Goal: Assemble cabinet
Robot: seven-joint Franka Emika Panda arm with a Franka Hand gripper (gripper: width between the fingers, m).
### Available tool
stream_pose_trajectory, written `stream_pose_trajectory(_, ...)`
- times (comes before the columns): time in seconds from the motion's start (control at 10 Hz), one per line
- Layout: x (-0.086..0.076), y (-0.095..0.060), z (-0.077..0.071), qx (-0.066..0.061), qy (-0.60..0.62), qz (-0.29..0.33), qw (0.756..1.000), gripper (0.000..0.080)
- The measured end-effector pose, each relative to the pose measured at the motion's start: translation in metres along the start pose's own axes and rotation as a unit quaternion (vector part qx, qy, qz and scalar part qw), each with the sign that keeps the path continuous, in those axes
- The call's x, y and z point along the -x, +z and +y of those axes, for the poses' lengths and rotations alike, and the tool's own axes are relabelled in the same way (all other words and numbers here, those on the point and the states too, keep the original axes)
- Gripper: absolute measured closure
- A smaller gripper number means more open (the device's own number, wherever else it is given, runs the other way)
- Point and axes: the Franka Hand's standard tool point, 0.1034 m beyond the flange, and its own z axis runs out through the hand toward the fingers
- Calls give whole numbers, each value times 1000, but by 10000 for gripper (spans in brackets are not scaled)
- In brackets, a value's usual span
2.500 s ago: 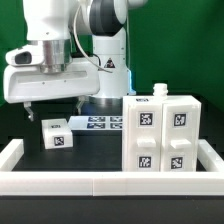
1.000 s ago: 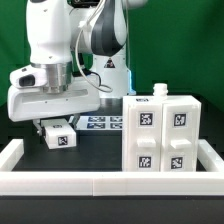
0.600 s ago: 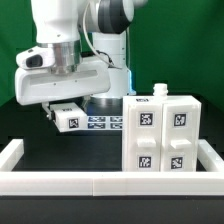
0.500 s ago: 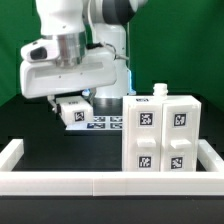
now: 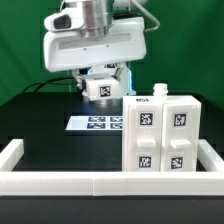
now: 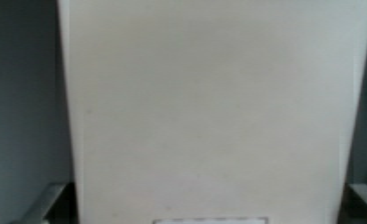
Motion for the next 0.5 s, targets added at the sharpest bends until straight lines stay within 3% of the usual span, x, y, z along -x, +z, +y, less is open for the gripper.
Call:
stream_pose_trajectory(0.2, -23, -14, -24, 9, 10, 8, 1000, 243)
stream_pose_trajectory(0.5, -46, -25, -46, 11, 38, 14, 999, 243)
